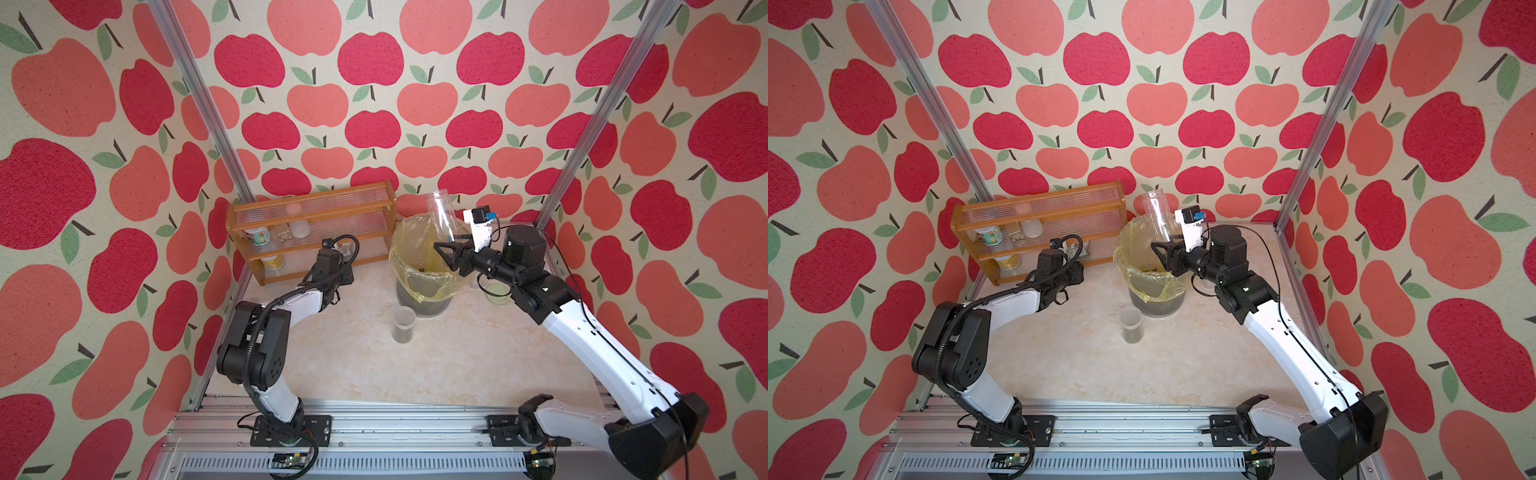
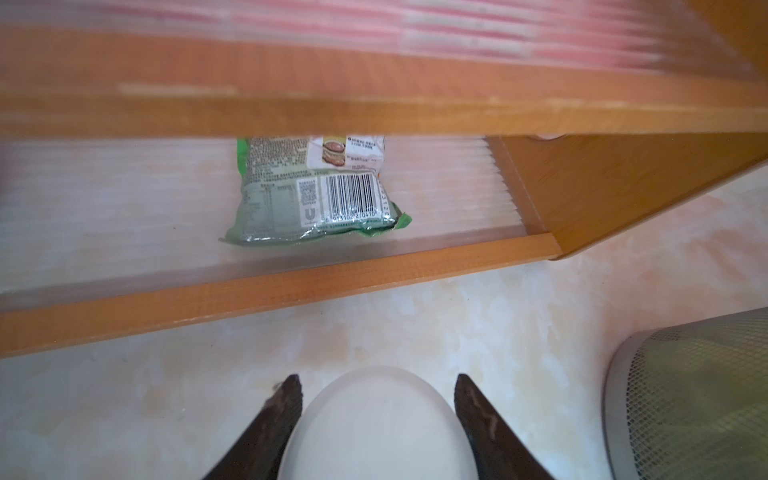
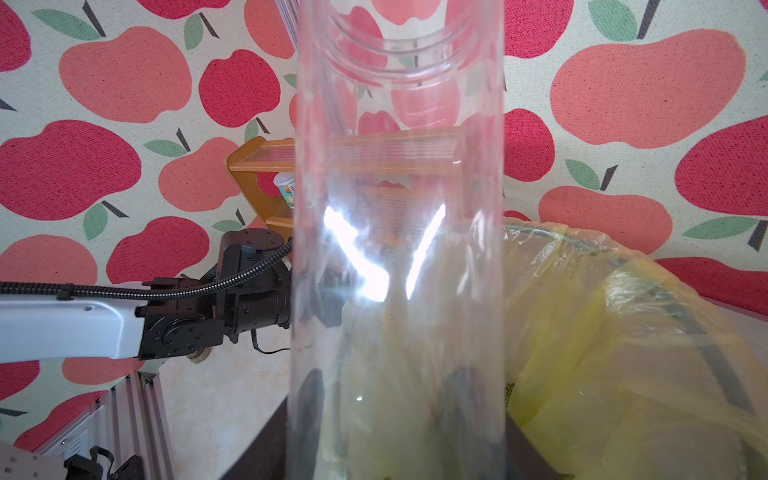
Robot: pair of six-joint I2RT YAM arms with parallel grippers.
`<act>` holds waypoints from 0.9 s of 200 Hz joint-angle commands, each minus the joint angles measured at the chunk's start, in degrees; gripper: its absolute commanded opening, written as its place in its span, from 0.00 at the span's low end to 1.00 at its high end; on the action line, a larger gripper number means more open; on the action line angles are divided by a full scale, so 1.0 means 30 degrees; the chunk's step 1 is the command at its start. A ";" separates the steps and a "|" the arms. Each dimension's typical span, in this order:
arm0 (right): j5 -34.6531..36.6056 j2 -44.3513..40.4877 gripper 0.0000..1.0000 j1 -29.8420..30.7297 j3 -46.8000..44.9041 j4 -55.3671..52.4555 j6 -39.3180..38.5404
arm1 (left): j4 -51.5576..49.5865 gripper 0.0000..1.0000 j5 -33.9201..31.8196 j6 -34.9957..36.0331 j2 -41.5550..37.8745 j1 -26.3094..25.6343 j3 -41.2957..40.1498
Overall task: Empty moldy mung beans from jars
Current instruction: Place the lid at the center of the board.
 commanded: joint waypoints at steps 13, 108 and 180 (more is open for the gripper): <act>-0.0518 0.0139 0.37 -0.0186 -0.0392 0.0112 0.0589 | 0.1567 0.64 -0.0111 -0.0077 0.0753 0.0028 -0.0218; -0.0848 0.1252 0.39 -0.0344 0.0163 -0.0135 0.1320 | 0.0262 0.88 -0.0167 0.0435 -0.1771 -0.0538 -0.0004; -0.1335 0.2155 0.39 -0.0373 0.1194 0.0097 0.1428 | -0.3391 0.94 0.3335 0.1865 -0.8245 -0.2987 0.3396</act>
